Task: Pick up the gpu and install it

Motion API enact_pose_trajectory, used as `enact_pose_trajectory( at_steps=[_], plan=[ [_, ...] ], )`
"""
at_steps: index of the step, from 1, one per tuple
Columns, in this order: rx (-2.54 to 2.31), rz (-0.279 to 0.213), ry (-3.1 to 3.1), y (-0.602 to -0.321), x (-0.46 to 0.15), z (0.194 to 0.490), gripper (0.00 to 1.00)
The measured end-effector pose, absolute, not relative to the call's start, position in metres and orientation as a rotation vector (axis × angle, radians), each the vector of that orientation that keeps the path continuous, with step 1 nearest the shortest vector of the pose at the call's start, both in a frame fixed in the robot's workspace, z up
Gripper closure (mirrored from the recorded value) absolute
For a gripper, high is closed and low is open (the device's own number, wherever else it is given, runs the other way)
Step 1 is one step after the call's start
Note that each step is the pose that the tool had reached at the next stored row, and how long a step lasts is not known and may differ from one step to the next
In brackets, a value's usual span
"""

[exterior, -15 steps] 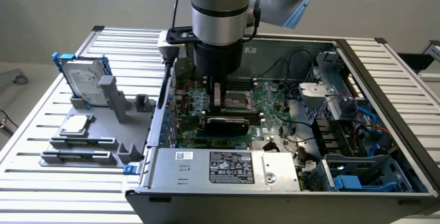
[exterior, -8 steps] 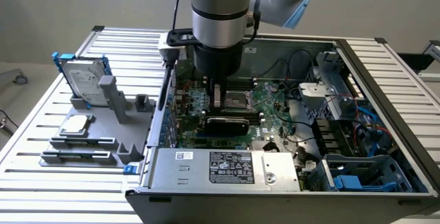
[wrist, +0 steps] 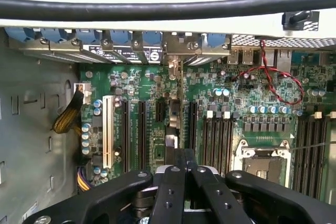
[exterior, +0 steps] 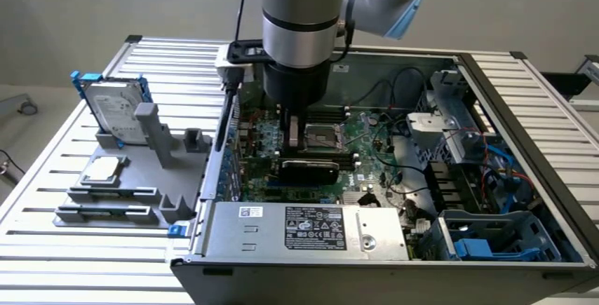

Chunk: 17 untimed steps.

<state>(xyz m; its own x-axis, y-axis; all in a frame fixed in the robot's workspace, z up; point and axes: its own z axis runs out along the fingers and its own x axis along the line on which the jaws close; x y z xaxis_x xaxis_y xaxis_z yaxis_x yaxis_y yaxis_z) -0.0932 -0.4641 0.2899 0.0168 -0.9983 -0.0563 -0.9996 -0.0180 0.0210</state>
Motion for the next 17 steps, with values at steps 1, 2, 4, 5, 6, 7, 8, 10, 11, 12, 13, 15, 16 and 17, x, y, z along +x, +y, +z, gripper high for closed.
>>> enact_pose_trajectory(
  at_steps=[1, 2, 4, 5, 6, 7, 8, 10, 11, 12, 13, 15, 16, 17],
  plan=[
    [-2.223, 0.088, 2.185, -0.464, -0.093, 0.289, 0.89],
    [-2.224, 0.089, 2.185, -0.464, -0.092, 0.287, 0.89],
    [-2.225, 0.091, 2.186, -0.464, -0.091, 0.283, 0.89],
    [-2.225, 0.093, 2.187, -0.464, -0.091, 0.282, 0.89],
    [-2.226, 0.095, 2.188, -0.464, -0.091, 0.281, 0.89],
    [-2.227, 0.097, 2.189, -0.463, -0.091, 0.28, 0.89],
    [-2.228, 0.1, 2.19, -0.463, -0.091, 0.279, 0.89],
    [-2.229, 0.105, 2.192, -0.462, -0.091, 0.277, 0.89],
    [-2.231, 0.108, 2.194, -0.462, -0.091, 0.277, 0.89],
    [-2.232, 0.111, 2.195, -0.462, -0.091, 0.276, 0.89],
    [-2.233, 0.114, 2.196, -0.462, -0.091, 0.276, 0.89],
    [-2.234, 0.117, 2.197, -0.461, -0.091, 0.275, 0.89],
    [-2.234, 0.117, 2.198, -0.461, -0.091, 0.275, 0.89],
    [-2.234, 0.117, 2.198, -0.461, -0.091, 0.274, 0.89]
  ],
)
